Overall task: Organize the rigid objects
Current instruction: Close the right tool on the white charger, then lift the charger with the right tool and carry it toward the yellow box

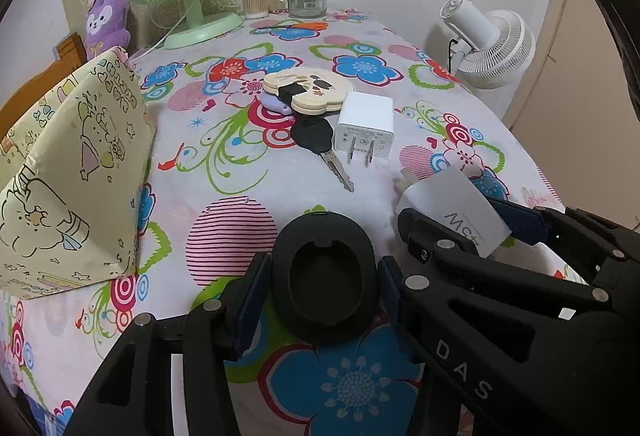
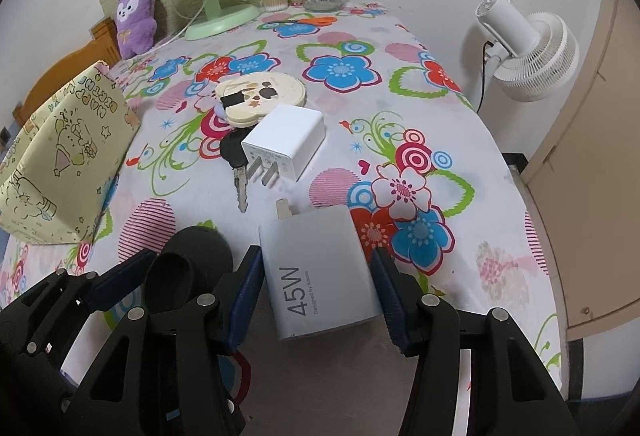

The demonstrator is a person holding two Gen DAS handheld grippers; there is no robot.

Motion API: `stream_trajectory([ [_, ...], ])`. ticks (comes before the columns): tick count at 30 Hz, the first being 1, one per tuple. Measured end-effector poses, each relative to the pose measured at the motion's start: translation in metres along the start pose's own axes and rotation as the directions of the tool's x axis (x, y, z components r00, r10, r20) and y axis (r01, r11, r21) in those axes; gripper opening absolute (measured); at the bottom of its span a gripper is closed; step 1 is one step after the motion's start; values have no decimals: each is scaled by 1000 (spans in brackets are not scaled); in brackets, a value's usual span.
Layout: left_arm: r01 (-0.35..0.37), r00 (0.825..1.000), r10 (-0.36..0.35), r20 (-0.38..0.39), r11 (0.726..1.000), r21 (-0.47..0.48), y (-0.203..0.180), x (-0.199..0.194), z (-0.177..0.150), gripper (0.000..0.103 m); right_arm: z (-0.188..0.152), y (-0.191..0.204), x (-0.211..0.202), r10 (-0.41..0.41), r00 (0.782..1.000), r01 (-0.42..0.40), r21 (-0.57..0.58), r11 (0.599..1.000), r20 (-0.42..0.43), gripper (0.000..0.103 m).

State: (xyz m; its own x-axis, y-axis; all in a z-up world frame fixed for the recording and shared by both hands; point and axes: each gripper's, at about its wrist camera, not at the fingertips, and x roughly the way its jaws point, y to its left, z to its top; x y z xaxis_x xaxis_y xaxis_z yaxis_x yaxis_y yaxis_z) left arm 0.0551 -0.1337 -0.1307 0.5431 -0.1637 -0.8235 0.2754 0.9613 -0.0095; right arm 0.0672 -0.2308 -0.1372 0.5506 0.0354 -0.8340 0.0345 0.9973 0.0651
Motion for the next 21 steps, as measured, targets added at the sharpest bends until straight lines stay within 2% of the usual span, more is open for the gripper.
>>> stream_trajectory([
  [21,-16,998,16,55,1000,3,12,-38,12,57,13,19,-35,20,999,-20,10,1000,48,51],
])
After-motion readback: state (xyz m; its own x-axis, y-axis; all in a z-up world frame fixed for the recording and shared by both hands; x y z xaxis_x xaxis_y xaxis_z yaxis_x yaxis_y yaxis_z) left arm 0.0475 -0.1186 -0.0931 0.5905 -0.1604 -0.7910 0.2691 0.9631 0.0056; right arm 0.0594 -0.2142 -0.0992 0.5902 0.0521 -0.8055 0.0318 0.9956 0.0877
